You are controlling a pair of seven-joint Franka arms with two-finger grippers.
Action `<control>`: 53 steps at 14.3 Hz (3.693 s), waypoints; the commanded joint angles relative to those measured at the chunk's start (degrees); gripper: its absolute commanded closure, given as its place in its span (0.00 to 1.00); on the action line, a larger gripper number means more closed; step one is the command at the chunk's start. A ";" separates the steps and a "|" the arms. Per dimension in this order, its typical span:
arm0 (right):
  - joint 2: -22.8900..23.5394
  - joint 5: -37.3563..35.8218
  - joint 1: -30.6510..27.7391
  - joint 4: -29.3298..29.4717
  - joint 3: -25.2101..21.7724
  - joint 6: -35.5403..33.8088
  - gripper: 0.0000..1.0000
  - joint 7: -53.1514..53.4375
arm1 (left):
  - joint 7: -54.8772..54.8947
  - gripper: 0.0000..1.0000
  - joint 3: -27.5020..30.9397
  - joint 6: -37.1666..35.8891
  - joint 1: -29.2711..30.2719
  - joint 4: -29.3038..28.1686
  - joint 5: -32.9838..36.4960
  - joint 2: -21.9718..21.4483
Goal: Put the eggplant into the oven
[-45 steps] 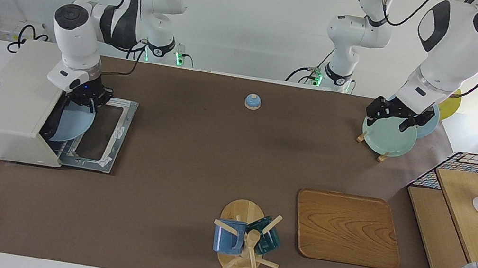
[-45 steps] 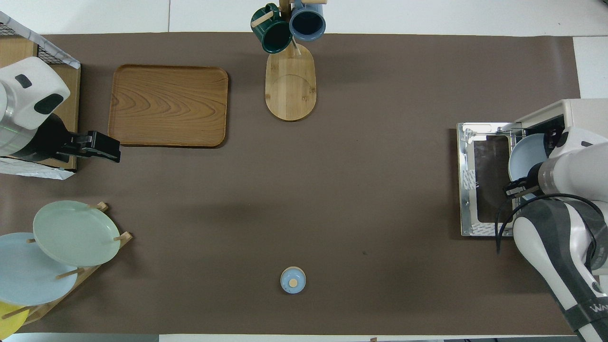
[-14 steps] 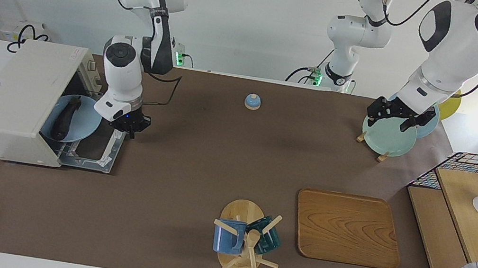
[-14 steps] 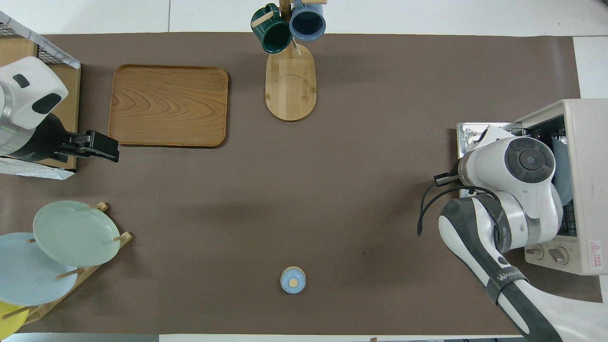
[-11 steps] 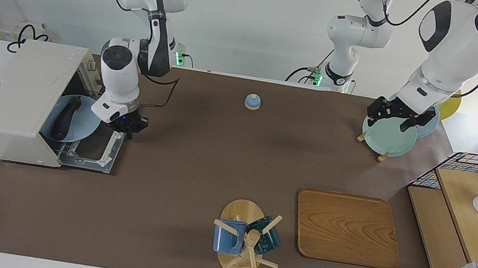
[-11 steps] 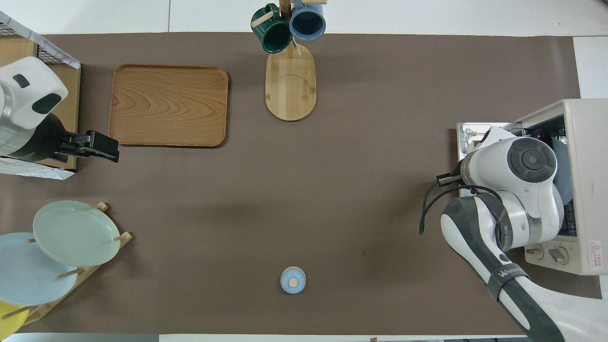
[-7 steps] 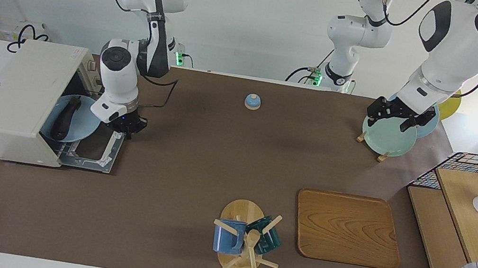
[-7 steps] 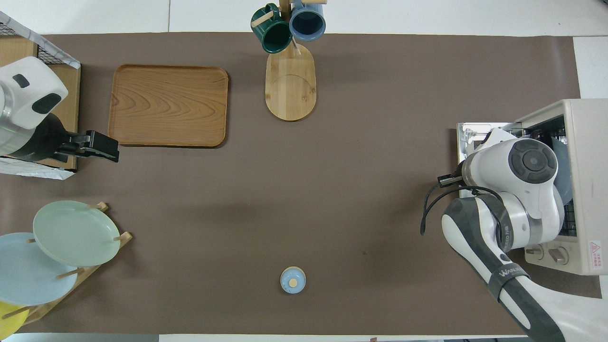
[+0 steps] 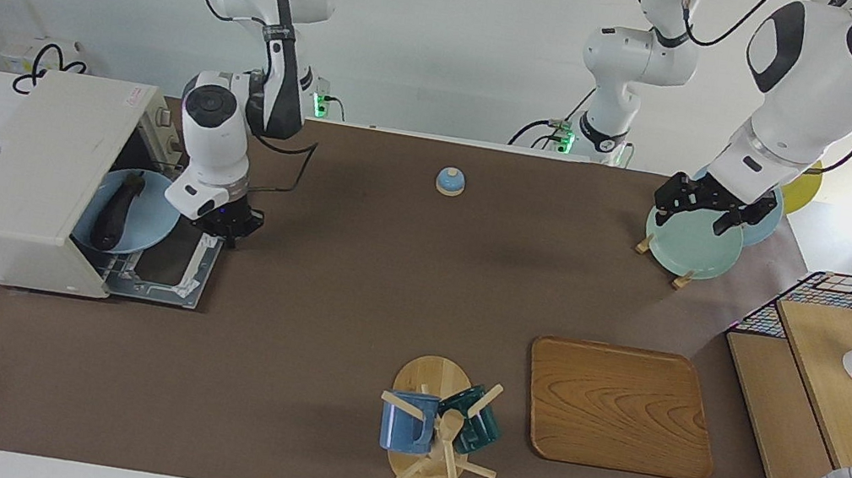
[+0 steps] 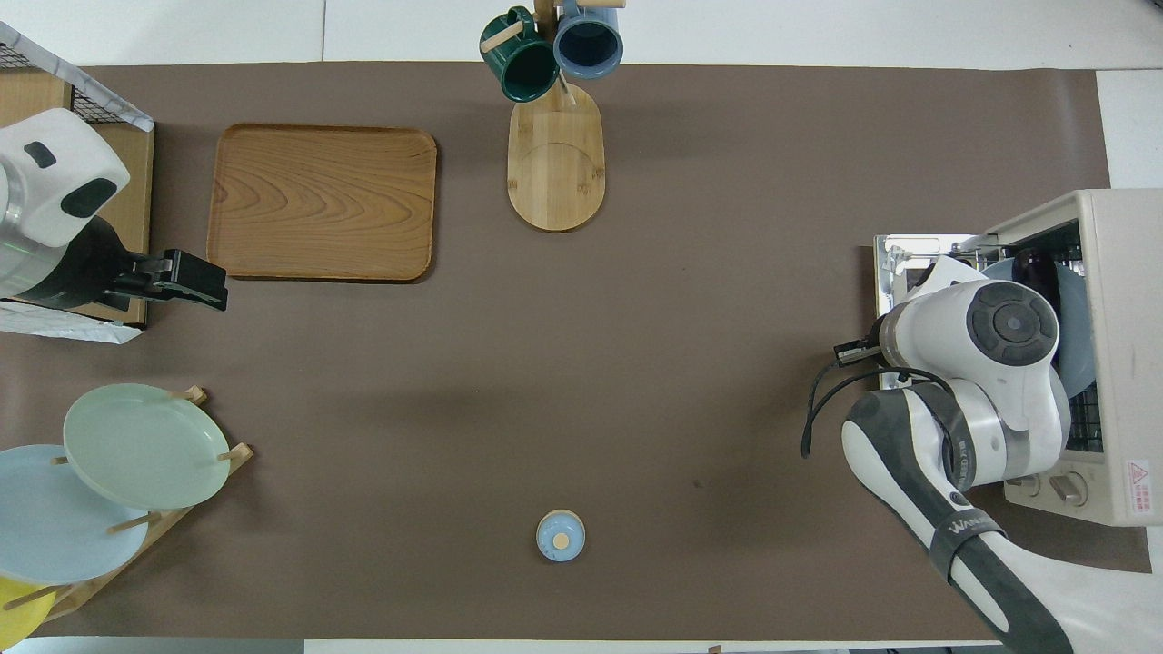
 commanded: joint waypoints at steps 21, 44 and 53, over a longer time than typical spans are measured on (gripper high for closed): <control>-8.65 -2.43 -10.67 24.24 0.13 -32.05 1.00 -19.15 | 0.06 0.00 0.11 0.52 0.28 -0.70 -0.58 -0.92; -8.73 8.30 -6.53 34.29 0.04 -48.96 0.00 -4.91 | 0.06 0.00 0.11 0.52 0.28 -0.70 -0.58 -0.92; -6.71 8.39 -6.45 36.75 -1.71 -51.77 0.00 -5.79 | 0.06 0.00 0.11 0.52 0.28 -0.70 -0.58 -0.92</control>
